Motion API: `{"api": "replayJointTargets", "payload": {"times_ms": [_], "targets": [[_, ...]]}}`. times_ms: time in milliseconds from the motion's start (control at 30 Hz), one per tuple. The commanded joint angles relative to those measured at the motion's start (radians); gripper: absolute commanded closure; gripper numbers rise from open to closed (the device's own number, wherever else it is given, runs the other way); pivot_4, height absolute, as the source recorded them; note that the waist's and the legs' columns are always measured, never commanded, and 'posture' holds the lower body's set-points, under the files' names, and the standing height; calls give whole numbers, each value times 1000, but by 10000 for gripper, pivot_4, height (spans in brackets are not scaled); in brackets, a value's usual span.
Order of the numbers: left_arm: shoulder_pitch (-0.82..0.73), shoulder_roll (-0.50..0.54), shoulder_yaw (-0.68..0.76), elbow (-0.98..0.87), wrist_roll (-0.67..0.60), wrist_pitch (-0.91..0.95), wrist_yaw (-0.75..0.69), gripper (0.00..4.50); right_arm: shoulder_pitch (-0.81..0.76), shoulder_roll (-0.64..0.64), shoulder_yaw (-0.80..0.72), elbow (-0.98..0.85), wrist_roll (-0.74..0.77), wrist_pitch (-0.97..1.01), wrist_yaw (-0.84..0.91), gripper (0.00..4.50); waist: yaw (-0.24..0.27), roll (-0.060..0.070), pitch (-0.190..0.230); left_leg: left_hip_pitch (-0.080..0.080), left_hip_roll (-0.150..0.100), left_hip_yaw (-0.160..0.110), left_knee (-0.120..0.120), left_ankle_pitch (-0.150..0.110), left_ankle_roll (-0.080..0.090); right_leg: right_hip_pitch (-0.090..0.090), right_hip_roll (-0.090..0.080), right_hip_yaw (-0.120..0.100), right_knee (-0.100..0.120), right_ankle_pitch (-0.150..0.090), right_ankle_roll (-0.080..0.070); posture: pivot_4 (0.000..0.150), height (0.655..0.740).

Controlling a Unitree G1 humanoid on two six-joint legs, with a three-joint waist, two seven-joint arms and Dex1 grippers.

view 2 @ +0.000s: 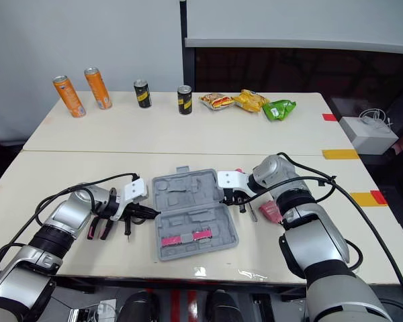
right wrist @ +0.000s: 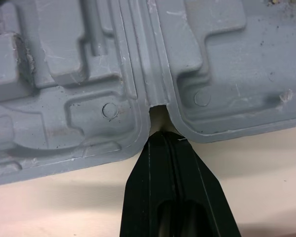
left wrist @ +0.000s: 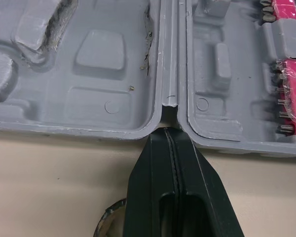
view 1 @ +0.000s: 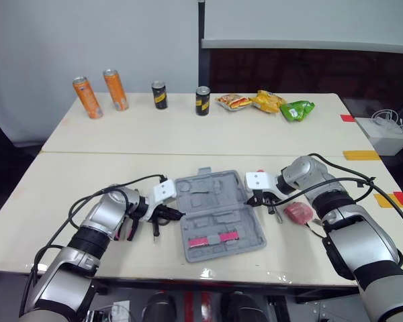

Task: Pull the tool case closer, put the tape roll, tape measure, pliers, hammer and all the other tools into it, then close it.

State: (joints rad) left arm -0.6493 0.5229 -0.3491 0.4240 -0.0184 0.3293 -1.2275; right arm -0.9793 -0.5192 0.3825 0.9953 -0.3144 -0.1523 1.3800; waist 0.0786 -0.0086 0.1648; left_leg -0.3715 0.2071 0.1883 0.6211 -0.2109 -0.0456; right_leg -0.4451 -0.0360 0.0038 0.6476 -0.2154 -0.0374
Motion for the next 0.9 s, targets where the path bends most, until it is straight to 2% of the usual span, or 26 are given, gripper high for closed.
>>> {"api": "replayJointTargets", "payload": {"times_ms": [33,367,500,633,900], "targets": [[-20,4,-5,-7,8,-29,-23,45000,73,-40,-5,-118,26,57,55,44792,1,0,0,0,0,0,0,0,0,0,0,0,0,0,0,1500,7400],[-23,0,-30,-4,36,-106,-48,45000,293,-147,-49,-491,118,262,83,44792,6,0,0,0,0,-2,0,0,0,2,0,-1,-1,0,0,1500,7400],[-22,-2,-40,-1,51,-142,-56,45000,340,-165,-53,-568,139,309,71,44792,5,0,0,1,-1,-4,-2,1,-2,2,-1,-1,-2,0,0,1500,7400],[-20,0,-45,8,56,-158,-63,45000,346,-163,-56,-566,133,298,20,44792,2,0,0,2,-1,-5,-4,2,-4,2,-1,-1,-2,0,0,1500,7400],[-21,2,-45,30,68,-189,-57,45000,231,-115,-17,-385,93,150,-43,44792,-9,0,0,2,-1,-5,-4,2,-8,2,-1,-1,-2,1,-2,1500,7400]]}}
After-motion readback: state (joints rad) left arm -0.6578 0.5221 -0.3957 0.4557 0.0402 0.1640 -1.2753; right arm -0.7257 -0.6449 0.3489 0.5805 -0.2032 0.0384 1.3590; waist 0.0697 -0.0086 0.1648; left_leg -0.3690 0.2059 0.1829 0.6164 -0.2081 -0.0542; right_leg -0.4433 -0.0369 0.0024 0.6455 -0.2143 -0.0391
